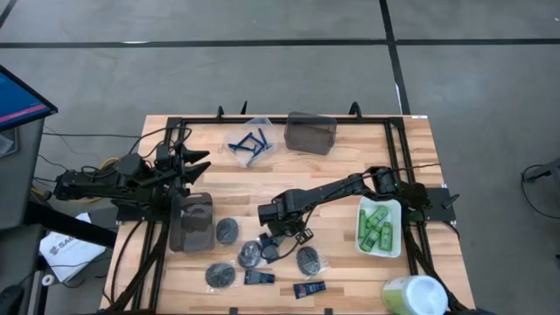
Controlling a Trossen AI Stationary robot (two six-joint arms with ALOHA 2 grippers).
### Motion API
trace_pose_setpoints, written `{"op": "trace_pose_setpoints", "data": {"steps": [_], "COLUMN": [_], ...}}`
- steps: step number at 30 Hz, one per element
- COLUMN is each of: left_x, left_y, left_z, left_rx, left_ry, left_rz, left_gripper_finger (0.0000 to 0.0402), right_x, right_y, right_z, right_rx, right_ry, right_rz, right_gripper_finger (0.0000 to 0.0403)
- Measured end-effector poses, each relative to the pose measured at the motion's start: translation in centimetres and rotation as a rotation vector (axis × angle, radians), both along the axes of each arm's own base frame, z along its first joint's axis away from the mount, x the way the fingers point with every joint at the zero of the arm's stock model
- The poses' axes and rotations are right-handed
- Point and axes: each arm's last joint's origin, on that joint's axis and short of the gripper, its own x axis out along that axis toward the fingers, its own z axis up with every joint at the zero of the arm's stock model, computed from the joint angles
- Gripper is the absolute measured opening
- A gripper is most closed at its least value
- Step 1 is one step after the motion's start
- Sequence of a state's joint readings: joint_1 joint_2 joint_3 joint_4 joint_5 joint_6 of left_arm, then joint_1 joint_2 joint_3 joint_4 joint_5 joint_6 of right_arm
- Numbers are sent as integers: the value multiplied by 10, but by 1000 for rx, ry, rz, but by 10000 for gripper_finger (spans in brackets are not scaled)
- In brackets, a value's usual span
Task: Pick & Place Travel size toiletries
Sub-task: Put the blue shave cream into the top black bin
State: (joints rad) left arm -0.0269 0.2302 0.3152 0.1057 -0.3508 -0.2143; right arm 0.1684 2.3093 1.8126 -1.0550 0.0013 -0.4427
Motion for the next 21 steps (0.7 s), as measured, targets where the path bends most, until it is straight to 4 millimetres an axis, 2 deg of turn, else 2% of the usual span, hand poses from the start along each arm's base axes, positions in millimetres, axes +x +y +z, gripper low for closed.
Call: {"op": "trace_pose_setpoints", "data": {"steps": [4,10,17,21], "left_x": [0,0,0,0], "left_y": [0,0,0,0], "left_z": [0,0,0,0], "left_rx": [0,0,0,0], "left_ry": [0,0,-1,-2], "left_rz": [0,1,1,1], "left_gripper_finger": [191,191,191,191], "right_x": [0,1,2,-1], "right_y": [-3,-17,-49,-72], "right_z": [0,2,10,29], "right_rx": [0,25,44,61], "right_ry": [6,11,10,-26], "right_rz": [-67,-183,-329,-404], "right_gripper_finger": [141,117,123,127]}}
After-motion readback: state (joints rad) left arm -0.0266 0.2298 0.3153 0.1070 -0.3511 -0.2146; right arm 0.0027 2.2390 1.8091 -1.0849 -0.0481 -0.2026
